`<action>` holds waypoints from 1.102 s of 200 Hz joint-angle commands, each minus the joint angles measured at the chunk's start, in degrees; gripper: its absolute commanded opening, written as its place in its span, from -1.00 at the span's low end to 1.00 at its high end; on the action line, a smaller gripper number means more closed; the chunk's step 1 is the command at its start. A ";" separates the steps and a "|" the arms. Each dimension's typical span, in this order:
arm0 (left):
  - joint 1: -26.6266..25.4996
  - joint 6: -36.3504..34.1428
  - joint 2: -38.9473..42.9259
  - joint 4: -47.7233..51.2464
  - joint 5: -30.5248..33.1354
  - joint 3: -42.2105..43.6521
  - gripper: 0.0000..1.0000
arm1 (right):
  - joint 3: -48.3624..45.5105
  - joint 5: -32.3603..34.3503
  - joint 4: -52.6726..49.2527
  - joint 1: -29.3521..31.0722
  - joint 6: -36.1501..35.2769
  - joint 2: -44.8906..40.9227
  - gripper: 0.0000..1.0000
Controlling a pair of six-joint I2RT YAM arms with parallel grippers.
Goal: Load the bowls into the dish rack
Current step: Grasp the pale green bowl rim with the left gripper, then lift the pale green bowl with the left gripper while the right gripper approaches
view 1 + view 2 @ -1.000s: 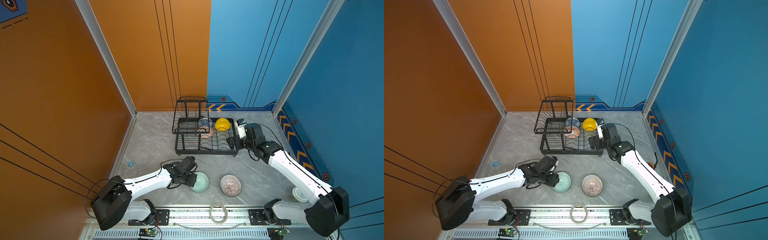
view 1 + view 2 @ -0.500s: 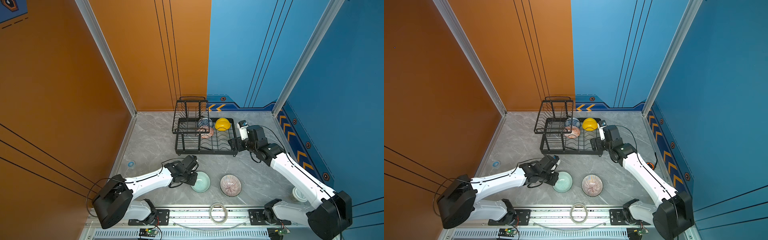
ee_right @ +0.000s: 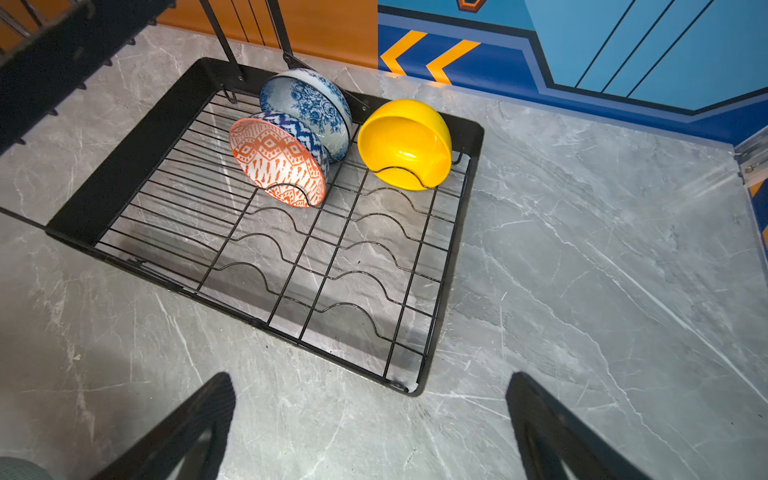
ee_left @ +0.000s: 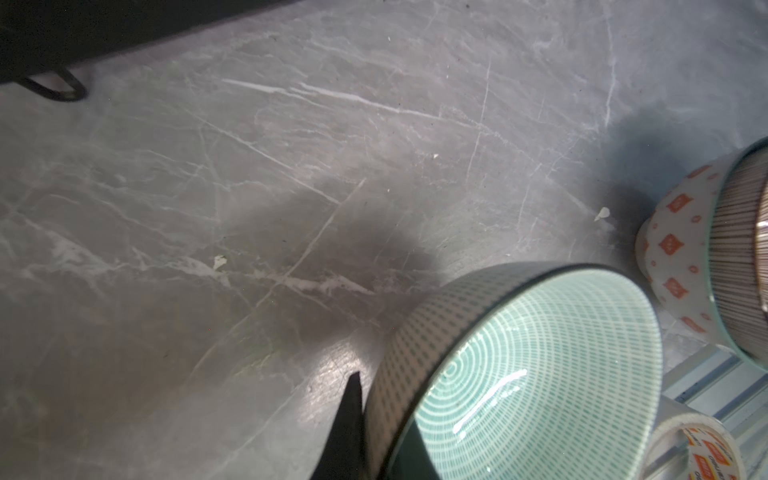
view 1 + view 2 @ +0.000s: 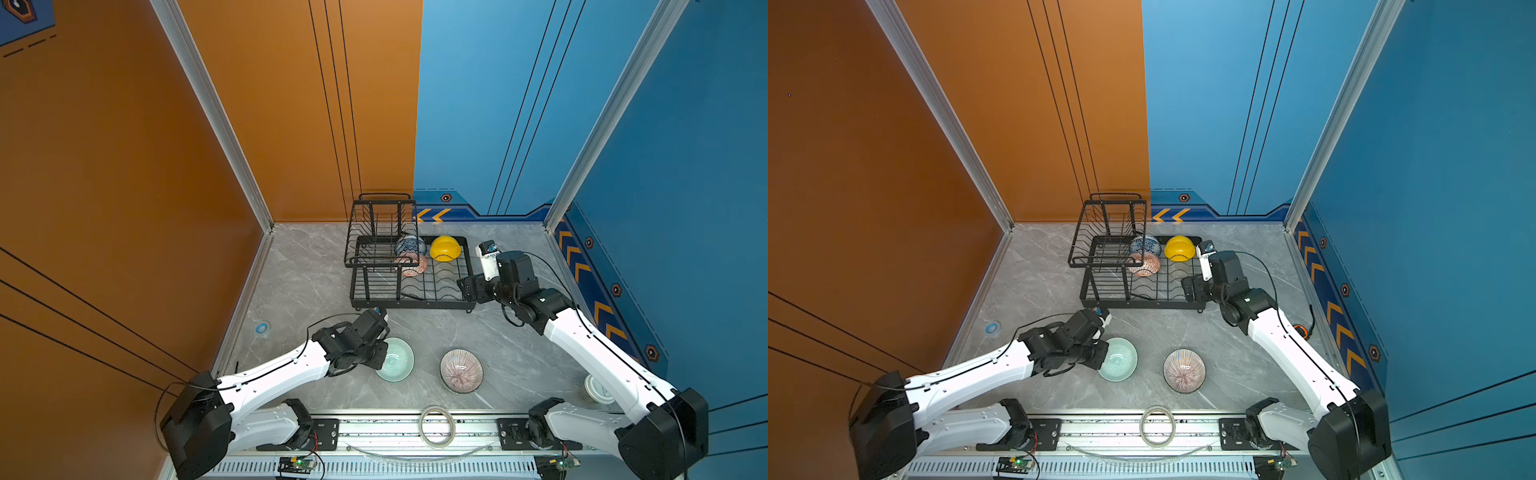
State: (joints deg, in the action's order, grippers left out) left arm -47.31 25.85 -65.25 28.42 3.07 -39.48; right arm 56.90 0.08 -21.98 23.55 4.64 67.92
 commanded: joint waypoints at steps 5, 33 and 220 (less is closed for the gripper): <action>0.38 -1.95 3.47 0.67 5.25 -4.15 -1.00 | 0.30 -2.96 -0.35 -0.38 1.59 -1.95 1.00; 0.38 -3.92 5.75 -2.44 10.08 -6.59 -1.00 | 1.34 -7.41 0.02 -0.34 3.49 -3.17 1.00; -1.22 -8.72 4.31 -29.34 20.10 -11.01 -1.00 | 2.40 -6.69 14.04 21.80 14.71 2.29 1.00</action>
State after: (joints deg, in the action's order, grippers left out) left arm -47.77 17.54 -60.69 4.93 23.35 -47.72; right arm 56.77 -11.68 -9.39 43.72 18.33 68.79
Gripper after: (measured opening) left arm 0.106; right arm 0.999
